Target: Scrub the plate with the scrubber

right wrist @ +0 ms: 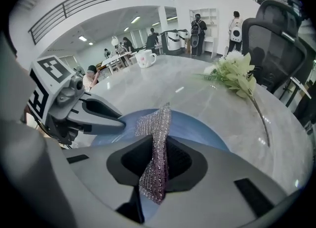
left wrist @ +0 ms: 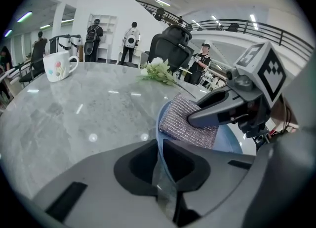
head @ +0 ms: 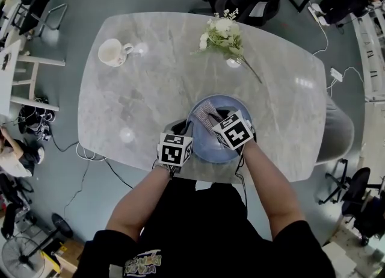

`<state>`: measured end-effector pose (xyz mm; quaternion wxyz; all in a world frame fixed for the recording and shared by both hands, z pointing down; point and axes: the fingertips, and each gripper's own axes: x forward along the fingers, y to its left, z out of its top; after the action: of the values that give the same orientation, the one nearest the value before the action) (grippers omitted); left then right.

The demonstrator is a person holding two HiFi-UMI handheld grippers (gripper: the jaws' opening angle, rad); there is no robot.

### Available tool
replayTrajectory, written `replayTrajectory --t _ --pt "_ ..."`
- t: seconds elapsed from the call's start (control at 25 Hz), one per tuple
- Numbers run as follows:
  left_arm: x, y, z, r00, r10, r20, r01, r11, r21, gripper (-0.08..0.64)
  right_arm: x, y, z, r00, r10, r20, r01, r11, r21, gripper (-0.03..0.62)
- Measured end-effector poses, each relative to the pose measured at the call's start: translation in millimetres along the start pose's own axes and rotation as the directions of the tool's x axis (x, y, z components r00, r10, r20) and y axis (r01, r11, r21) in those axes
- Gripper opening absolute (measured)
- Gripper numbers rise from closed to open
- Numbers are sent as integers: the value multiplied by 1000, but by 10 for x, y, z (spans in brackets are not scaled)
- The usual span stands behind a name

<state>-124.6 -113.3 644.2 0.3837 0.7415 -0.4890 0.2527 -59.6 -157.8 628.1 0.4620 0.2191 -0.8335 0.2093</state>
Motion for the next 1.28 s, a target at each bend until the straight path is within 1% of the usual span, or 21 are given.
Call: replayTrajectory --t 0.12,0.28,0.6,0.8,1.12,1.28 --pt "-4 4 1 1000 10 6 -10 1000 -16 44 13 -99 17 999 -47 1 47 999 -2 81" --pt "-8 4 1 1000 17 10 -17 1000 -18 43 -3 -229 34 995 -99 5 99 995 -10 81" --pt "-2 13 12 999 36 13 -36 999 -11 41 -94 -455 -30 986 -166 -17 166 986 7 80" --pt "9 17 3 999 47 10 -47 999 -2 41 -184 -619 -90 977 -214 -21 214 977 8 80" --pt "9 15 8 998 62 14 -62 998 5 41 -376 -801 -194 954 -297 -31 296 955 -32 78" --pt "4 25 11 997 71 20 -71 997 -1 40 -482 -888 -285 945 -325 -36 324 946 -25 78"
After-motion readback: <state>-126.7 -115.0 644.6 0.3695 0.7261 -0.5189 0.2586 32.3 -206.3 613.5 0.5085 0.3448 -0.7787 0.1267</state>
